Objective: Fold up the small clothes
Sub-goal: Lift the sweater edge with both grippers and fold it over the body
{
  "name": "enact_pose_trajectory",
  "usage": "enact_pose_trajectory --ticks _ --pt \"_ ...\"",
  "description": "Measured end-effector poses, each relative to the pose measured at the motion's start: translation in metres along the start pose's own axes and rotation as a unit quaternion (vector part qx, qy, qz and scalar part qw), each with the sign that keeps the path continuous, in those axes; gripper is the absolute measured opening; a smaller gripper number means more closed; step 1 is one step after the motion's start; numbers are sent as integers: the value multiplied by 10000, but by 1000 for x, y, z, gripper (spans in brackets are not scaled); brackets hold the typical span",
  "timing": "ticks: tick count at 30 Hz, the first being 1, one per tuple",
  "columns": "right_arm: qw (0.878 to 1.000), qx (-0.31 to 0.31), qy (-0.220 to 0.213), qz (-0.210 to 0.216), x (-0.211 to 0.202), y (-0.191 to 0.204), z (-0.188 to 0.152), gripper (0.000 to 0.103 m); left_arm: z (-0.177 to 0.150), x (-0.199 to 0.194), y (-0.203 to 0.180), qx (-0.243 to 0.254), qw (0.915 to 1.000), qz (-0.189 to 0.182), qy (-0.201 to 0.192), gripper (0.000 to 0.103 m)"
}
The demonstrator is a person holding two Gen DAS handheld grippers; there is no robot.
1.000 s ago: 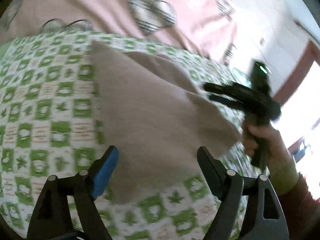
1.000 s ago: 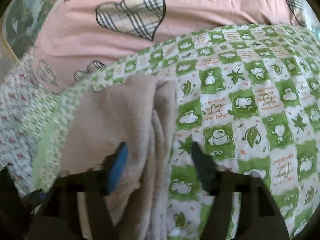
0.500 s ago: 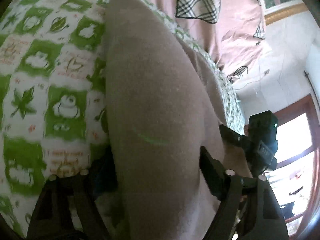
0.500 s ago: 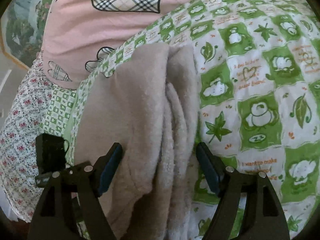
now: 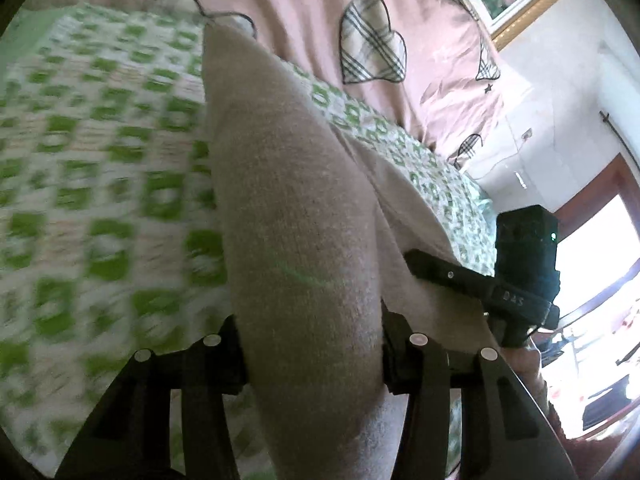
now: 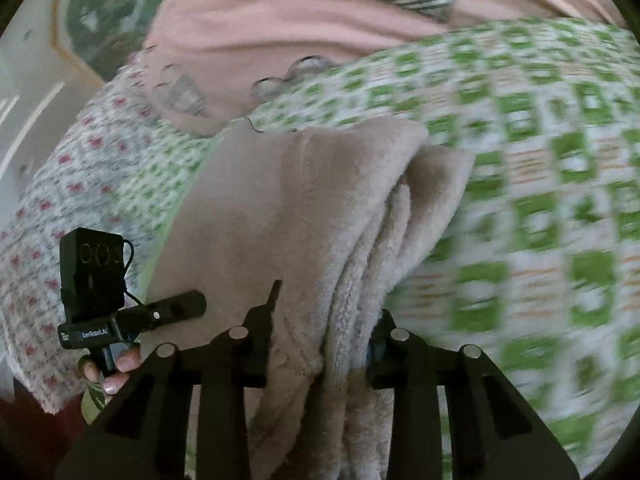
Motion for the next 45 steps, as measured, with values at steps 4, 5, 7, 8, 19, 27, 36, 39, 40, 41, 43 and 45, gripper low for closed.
enact_pose_trajectory --ticks 4,5,7,8,19,27,36,39,40,41,43,45 --pt "9992 -108 55 391 28 28 -13 33 -26 -44 24 -32 9995 272 -134 49" --pt "9989 -92 84 445 34 31 -17 33 -30 -48 29 -61 9994 303 -148 49" --pt "9986 -51 196 483 48 37 -25 33 -42 -52 46 -192 9992 333 -107 49" --pt "9986 -28 283 438 57 38 -30 33 -50 -52 57 -287 9990 331 -51 49" --pt "9986 162 492 -99 59 23 -39 59 -61 -50 94 -724 9973 99 12 65" --pt "9995 245 -94 -185 46 20 25 63 -14 -77 118 -906 9934 396 -576 69" --pt "9983 364 -444 -5 54 21 51 8 27 -43 116 -769 9902 1054 -490 47" --pt "9977 411 -413 -352 51 8 44 8 30 -32 112 -603 9868 1437 -444 43" --pt "9976 441 -308 -441 56 2 40 8 30 -28 110 -557 9851 1575 -410 43" --pt "9973 489 -221 -504 61 -4 36 8 30 -25 109 -493 9844 1645 -393 43" --pt "9969 662 -106 -424 69 -14 28 9 29 -22 105 -260 9810 1882 -394 43" --pt "9957 880 -121 -270 70 -19 26 12 28 -23 104 -174 9785 2018 -384 45"
Point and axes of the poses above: each gripper's, at about its wrist camera, not at the fingertips, and x roughly the way its jaws point, y to its left, z to its top, the point moved 2 cm from there along x, roughly the way its jaws point, and after that the axes turned 3 degrees about y, right-handed, at the moved point
